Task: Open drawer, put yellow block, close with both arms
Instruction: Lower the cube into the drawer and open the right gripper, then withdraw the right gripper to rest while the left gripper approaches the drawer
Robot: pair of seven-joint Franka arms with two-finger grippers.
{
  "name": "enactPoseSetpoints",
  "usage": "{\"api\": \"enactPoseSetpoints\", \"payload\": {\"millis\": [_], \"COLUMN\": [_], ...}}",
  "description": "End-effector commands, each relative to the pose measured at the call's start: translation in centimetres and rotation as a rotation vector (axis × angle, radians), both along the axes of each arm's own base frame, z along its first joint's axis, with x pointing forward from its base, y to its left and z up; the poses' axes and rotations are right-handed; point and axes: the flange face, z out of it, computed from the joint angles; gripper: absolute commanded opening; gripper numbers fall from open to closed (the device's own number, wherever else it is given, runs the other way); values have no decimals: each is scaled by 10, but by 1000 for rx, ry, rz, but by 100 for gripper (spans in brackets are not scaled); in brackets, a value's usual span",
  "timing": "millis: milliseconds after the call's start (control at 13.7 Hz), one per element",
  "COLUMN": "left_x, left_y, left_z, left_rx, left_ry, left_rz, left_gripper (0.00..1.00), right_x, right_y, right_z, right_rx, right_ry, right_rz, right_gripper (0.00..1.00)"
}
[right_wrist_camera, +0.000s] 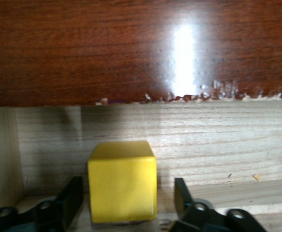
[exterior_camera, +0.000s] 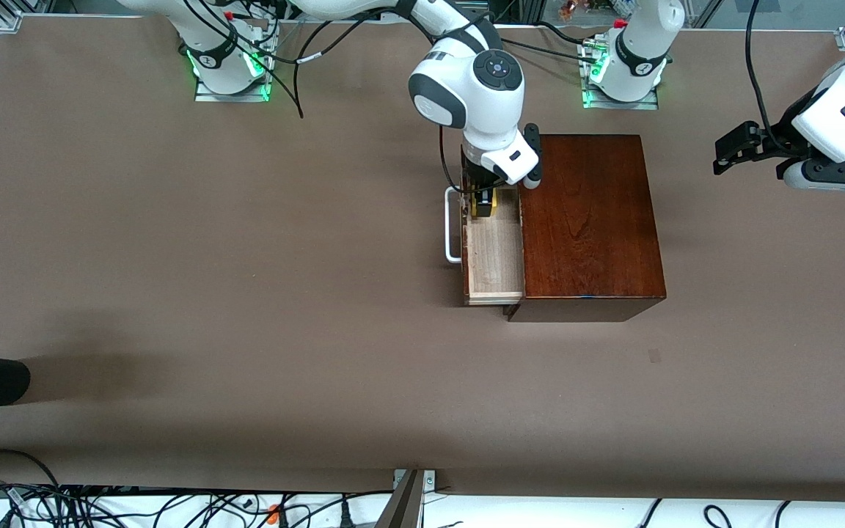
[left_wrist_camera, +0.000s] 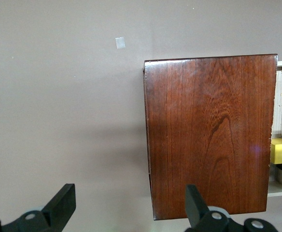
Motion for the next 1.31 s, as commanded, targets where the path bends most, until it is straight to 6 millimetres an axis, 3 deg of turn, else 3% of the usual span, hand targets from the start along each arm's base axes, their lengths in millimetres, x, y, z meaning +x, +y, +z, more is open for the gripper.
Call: {"api": "enactPoseSetpoints", "payload": {"millis": [0, 292, 438, 584, 803, 949, 1022, 1241], "left_x": [3, 3, 3, 3, 3, 3, 3, 3], "left_y": [2, 2, 2, 2, 2, 2, 2, 2], "left_z": [6, 6, 6, 6, 6, 6, 6, 6], "left_rx": [-7, -7, -7, -6, -6, -6, -6, -7], "left_ry": [5, 5, 5, 4, 4, 4, 4, 5], "left_rz": [-16, -16, -16, -16, -16, -16, -16, -16], "left_gripper": [100, 100, 100, 100, 100, 100, 100, 100], "right_x": [-1, 6, 41, 74, 129, 150, 165, 188], "right_y": [0, -3, -37, -72, -154, -213, -250, -334], "right_z": [11, 67, 113, 144, 193, 234, 245, 262], "right_rx": [11, 32, 75, 128, 169, 174, 166, 187], "right_ry": [-1, -24, -34, -17, 24, 28, 31, 126], "right_rz": [-19, -34, -102, -178, -320, -416, -498, -735], "right_gripper": [100, 100, 100, 100, 100, 100, 100, 100]}}
